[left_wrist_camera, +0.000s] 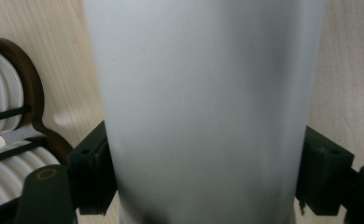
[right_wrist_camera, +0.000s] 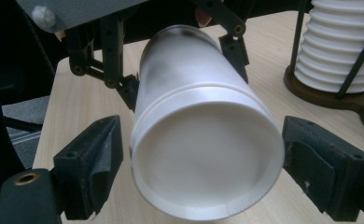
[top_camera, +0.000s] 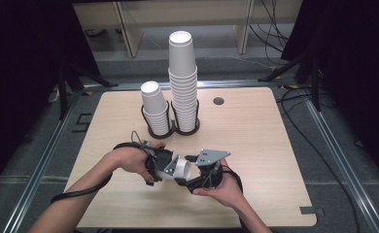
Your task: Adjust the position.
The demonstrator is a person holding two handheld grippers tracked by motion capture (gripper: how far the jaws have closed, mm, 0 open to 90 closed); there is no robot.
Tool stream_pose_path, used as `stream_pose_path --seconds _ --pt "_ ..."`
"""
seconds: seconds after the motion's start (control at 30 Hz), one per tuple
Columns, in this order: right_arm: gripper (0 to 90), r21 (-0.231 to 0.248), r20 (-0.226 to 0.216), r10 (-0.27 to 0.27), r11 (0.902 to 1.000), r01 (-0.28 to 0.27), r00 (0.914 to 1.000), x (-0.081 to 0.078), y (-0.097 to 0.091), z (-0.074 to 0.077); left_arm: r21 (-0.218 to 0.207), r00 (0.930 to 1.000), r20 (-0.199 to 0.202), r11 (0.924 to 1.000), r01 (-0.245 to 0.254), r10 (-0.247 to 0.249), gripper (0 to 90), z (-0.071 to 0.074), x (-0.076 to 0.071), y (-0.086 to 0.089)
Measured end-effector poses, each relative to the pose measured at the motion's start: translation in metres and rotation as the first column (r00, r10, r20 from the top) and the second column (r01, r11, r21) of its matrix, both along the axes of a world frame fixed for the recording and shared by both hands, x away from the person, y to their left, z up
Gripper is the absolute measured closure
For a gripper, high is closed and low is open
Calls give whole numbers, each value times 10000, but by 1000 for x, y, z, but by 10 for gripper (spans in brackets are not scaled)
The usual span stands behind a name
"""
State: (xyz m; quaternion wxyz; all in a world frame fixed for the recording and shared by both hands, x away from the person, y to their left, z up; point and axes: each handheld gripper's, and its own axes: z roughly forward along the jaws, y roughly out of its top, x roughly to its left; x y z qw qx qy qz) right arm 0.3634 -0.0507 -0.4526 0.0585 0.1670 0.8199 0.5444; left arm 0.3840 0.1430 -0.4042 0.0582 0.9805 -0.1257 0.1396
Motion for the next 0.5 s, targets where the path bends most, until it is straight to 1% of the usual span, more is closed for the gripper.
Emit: stream_pose_path --seconds 0.03,0.07,0.1,0.13,0.23,0.27,0.3,0.33,0.37,0.5 --pt "151 -16 134 39 10000 -39 9999 1 1 -1 12 10000 -4 10000 15 -15 214 0 0 0" --pt "152 -13 45 -5 10000 5 10000 0 1 -1 52 10000 -9 10000 20 -20 214 0 0 0" --pt "154 -63 136 1 10000 0 9999 0 2 -1 97 10000 -4 9999 38 -38 214 -1 0 0" --pt "157 -99 30 36 9999 -36 10000 0 2 -1 122 10000 6 9999 69 -69 214 -1 0 0" --pt "178 -88 189 50 9999 -49 9998 0 3 -3 198 9999 -47 9997 115 -114 214 -2 -1 -1" --pt "182 -141 142 88 9999 -86 9999 0 2 -3 188 9999 -50 9997 147 -146 214 -2 -1 -1" --pt "184 -70 102 83 9999 -82 9999 0 4 -4 216 9999 -91 9997 111 -109 214 -2 -1 -1" --pt "185 -176 55 149 9997 -148 9999 0 3 -4 241 9998 -103 9996 153 -151 213 -3 -1 -2" --pt "186 -202 125 160 9997 -158 9998 0 3 -4 252 9998 -85 9995 181 -179 213 -3 -1 -2" --pt "192 -196 124 241 9995 -239 9996 0 4 -4 250 9998 -90 9995 186 -184 213 -4 -1 -3"
